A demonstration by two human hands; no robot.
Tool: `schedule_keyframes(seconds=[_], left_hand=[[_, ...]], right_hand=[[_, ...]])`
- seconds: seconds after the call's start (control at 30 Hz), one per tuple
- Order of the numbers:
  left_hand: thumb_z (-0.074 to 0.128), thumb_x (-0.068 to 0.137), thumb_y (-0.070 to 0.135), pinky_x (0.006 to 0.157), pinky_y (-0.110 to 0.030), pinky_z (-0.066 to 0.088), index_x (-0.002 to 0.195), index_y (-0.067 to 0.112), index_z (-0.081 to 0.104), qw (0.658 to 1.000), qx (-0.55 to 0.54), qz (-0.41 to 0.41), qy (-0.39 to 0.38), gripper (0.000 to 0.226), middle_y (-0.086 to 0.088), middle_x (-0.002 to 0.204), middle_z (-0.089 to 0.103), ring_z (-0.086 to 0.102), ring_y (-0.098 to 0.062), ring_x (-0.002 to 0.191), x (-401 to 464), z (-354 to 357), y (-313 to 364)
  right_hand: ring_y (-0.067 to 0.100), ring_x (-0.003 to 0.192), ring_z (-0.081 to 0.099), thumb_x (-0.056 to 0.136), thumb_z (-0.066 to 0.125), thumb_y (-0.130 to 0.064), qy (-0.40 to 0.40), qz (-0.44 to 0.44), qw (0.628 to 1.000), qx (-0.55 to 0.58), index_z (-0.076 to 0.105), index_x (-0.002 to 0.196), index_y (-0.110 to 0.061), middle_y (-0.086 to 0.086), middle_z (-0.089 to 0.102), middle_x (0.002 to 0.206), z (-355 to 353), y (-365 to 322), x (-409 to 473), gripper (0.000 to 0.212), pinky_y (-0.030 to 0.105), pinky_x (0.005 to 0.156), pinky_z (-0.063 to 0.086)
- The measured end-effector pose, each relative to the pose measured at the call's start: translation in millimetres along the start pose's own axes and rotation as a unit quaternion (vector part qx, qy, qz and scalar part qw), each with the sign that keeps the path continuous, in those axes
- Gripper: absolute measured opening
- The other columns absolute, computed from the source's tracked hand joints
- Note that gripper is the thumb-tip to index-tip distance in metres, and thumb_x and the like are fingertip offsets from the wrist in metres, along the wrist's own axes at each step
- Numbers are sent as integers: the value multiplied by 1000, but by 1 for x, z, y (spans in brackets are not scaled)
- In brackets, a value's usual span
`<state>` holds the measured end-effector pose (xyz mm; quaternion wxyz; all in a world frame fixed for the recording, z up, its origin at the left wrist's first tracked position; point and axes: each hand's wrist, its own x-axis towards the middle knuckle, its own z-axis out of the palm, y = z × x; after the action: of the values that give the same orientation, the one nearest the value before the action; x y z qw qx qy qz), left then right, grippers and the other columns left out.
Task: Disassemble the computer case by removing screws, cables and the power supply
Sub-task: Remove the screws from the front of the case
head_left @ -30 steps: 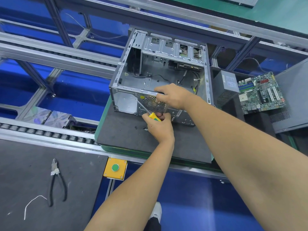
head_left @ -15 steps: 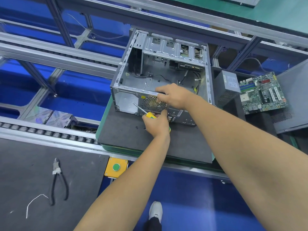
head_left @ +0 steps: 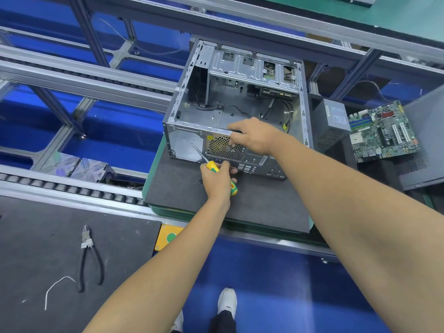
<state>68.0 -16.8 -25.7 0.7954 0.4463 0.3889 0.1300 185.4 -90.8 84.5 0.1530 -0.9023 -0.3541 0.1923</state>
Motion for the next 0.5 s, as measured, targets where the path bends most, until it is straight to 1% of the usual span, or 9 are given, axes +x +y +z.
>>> schedule_keyframes(seconds=[0.1, 0.17, 0.23, 0.27, 0.33, 0.37, 0.43, 0.5], left_hand=[[57, 96, 12, 47, -26, 49, 98, 16, 44, 1000, -26, -9, -3, 13, -8, 82, 61, 70, -13, 65, 1, -4, 8], [53, 97, 11, 46, -26, 49, 99, 14, 45, 1000, -31, -6, 0, 9, -8, 81, 58, 68, -14, 62, 3, -11, 13], [51, 96, 9, 45, -26, 48, 98, 14, 44, 1000, -14, 2, 2, 9, -8, 82, 56, 66, -13, 59, 4, -23, 17], [51, 96, 8, 45, -26, 48, 98, 14, 44, 1000, -1, 6, 0, 9, -8, 82, 56, 64, -14, 57, 5, -30, 19], [51, 95, 7, 46, -28, 48, 96, 14, 44, 999, 36, 24, -8, 10, -7, 80, 56, 61, -15, 55, 5, -43, 25], [51, 95, 8, 47, -29, 48, 95, 15, 43, 997, 62, 40, -13, 10, -4, 77, 57, 59, -16, 54, 4, -49, 28], [51, 95, 10, 49, -31, 47, 94, 15, 42, 990, 117, 79, -26, 10, 2, 66, 58, 56, -18, 53, 1, -59, 36], [51, 94, 13, 49, -33, 46, 97, 15, 42, 978, 168, 116, -41, 9, 0, 60, 57, 53, -19, 50, -5, -68, 42]], right_hand=[[24, 80, 57, 94, 45, -34, -3, -2, 1000, -3, 50, 65, -43, 3, 69, 91, -1, -1, 0, 31, 35, 61, 33], [22, 82, 58, 95, 43, -35, -6, -3, 1000, 0, 51, 66, -47, 2, 71, 96, -1, -1, -1, 32, 36, 63, 37], [20, 87, 58, 96, 42, -37, -4, 5, 1000, 6, 55, 73, -40, 0, 70, 99, -2, -1, -3, 26, 38, 72, 45], [19, 87, 57, 97, 42, -37, -1, 6, 1000, 9, 54, 76, -36, -2, 67, 95, -2, 0, -3, 25, 40, 76, 45], [15, 82, 54, 97, 39, -38, 5, 0, 1000, 8, 48, 73, -32, -3, 59, 84, -2, 0, -4, 27, 41, 75, 43], [16, 82, 54, 97, 37, -40, 6, 0, 1000, 5, 46, 73, -30, -2, 59, 84, -2, 1, -4, 27, 41, 74, 43], [21, 86, 55, 95, 34, -43, 6, 2, 1000, -5, 46, 77, -25, 4, 61, 88, -1, 1, -4, 28, 41, 75, 42], [25, 91, 57, 95, 33, -45, 7, 3, 1000, -3, 50, 85, -20, 8, 64, 95, -1, 1, -4, 32, 41, 78, 43]])
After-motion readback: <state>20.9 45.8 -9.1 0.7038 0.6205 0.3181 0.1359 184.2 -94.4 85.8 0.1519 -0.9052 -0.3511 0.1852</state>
